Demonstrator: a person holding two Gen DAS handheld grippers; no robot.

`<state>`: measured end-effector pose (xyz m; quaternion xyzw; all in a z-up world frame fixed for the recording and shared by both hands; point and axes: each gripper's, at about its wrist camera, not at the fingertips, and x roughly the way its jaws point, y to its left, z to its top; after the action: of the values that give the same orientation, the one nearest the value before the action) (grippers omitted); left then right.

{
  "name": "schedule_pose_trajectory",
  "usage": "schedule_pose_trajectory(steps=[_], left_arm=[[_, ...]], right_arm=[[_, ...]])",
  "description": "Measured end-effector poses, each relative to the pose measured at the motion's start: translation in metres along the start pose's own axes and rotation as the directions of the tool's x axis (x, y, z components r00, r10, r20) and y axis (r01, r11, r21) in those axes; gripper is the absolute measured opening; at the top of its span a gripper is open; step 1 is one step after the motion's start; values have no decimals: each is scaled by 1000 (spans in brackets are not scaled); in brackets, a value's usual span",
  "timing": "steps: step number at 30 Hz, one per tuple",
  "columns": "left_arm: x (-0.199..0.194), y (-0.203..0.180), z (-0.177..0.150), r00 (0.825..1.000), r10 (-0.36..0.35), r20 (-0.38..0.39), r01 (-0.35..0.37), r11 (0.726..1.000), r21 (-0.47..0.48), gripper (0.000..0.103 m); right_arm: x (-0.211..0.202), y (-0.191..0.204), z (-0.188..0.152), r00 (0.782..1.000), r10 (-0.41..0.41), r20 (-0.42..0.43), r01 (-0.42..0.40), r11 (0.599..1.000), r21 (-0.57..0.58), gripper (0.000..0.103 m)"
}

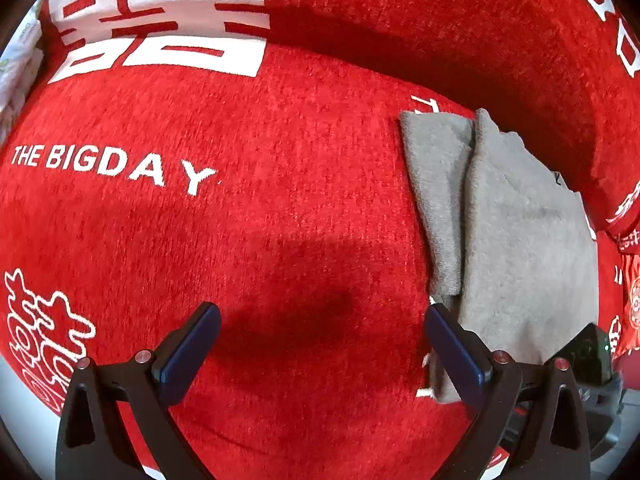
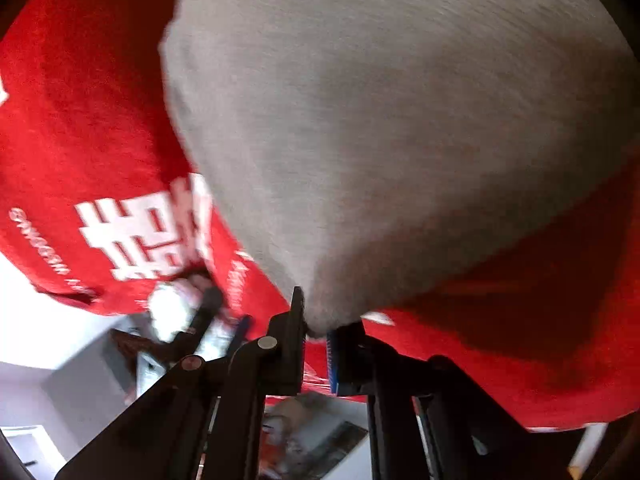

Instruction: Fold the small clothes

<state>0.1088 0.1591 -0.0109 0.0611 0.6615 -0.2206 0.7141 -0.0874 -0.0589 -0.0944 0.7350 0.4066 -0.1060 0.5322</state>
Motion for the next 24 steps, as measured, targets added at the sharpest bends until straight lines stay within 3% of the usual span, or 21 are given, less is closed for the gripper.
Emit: schedule_pose_trajectory(steps=[4, 7, 8, 9, 11, 17, 24], left_arm=[[9, -3, -1, 1000, 7, -27, -7, 1000, -4, 102], [11, -8, -1, 1000, 7, -28, -7, 1000, 7, 102], [12, -11, -1, 1000, 8, -30, -8, 1000, 15, 102], [12, -13, 0, 1000, 8, -30, -8, 1000, 19, 102], [12, -17, 1, 1000, 6, -30, -5, 1000, 28, 102], [15, -28, 6, 999, 3, -35, -2, 999, 41, 102], [20, -48, 8, 999, 9, -44, -6, 997, 76, 102]], right_arm=[[2, 2, 1, 1000, -23, -11, 23, 999, -40, 9], [-4, 14, -2, 996, -76, -45, 70, 989, -130, 19], [-8, 16, -3, 996, -70, -58, 61, 988, -145, 32], [-14, 15, -4, 996, -64, -57, 54, 986, -156, 57], [-35, 14, -4, 999, -49, -10, 46, 981, -188, 73], [-83, -18, 15, 996, 43, 82, -33, 992, -119, 73], [-94, -33, 26, 982, 125, 143, -113, 990, -89, 73]])
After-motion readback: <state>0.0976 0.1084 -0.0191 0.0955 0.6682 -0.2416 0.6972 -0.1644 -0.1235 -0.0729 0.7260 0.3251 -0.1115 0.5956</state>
